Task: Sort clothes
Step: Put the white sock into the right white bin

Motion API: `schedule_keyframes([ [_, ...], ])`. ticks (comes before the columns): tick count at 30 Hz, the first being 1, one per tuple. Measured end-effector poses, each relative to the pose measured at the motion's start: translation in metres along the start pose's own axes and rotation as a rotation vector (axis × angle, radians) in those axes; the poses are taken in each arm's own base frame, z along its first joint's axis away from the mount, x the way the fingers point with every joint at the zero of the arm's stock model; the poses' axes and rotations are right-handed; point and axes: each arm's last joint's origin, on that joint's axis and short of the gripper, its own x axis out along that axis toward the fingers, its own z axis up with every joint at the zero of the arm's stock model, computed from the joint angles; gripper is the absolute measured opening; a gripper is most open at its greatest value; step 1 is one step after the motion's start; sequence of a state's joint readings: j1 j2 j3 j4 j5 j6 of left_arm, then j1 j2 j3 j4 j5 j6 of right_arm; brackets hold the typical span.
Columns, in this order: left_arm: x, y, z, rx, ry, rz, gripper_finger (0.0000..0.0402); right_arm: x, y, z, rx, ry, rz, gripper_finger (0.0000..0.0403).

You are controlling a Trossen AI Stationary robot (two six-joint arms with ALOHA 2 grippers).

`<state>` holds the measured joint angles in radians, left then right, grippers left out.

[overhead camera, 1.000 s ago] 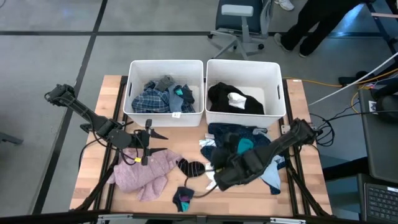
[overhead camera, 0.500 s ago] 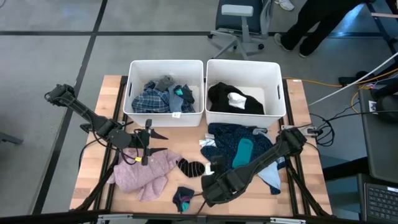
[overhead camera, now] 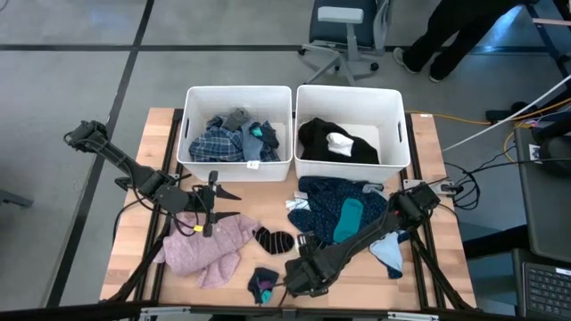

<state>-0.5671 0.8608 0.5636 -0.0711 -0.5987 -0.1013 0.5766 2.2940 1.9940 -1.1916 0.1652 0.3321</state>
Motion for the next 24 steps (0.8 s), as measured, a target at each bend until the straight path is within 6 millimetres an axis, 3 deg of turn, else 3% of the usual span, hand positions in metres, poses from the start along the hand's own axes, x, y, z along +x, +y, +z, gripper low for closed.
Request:
schedule_keyframes([
  [8,0.000,0.000,0.000,0.004,0.000,0.000,0.0180,0.030,0.005,-0.003,-0.016,-0.032,0.049,0.0198],
  [14,0.000,0.000,0.000,0.004,0.000,0.000,0.0180,0.040,0.003,-0.008,-0.016,-0.023,0.024,0.0186],
  [24,0.000,0.000,0.000,0.004,0.000,0.000,0.0180,0.040,0.004,-0.006,-0.016,-0.039,0.031,0.0014],
])
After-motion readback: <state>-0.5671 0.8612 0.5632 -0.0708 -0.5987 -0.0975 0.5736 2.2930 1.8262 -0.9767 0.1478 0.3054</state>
